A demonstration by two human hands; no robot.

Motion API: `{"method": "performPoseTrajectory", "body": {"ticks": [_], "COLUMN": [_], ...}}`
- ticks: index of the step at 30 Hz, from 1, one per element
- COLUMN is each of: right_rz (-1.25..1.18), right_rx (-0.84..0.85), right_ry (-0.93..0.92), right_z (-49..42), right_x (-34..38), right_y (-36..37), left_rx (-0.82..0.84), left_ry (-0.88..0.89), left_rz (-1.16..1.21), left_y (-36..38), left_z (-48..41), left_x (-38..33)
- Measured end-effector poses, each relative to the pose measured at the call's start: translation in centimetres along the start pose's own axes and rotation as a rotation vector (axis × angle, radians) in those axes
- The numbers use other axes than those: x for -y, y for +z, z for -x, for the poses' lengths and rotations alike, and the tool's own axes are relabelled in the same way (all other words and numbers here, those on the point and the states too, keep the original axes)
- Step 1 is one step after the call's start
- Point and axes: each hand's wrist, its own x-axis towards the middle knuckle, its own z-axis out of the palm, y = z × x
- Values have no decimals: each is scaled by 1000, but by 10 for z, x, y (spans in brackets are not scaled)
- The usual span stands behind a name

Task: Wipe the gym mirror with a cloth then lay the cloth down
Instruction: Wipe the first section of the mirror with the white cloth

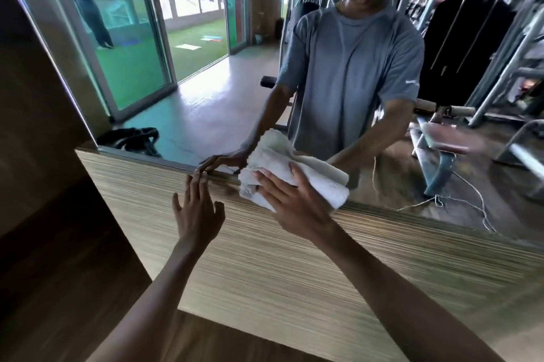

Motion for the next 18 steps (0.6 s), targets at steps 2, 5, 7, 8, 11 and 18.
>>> {"method": "performPoseTrajectory", "body": {"ticks": [2, 5, 7, 8, 11, 18], "right_rz": [-26, 0, 22, 22, -4, -74], "right_rx": [-34, -34, 12, 33, 87, 90], "right_ry": [11, 26, 30, 34, 79, 65], "right_z": [30, 90, 114, 118, 107, 23], "right_x": [-16, -48, -62, -65, -55, -3], "right_y": [2, 4, 1, -1, -4, -12], "left_rx": [-17, -36, -35, -26, -5, 43], "left_ry": [16, 4, 15, 18, 34, -47], "left_rz": [-6, 42, 54, 57, 50, 7], "left_y": [1, 3, 5, 5, 4, -2], "left_z": [0, 0, -3, -4, -8, -9], "left_x": [5, 4, 5, 7, 10, -6]}}
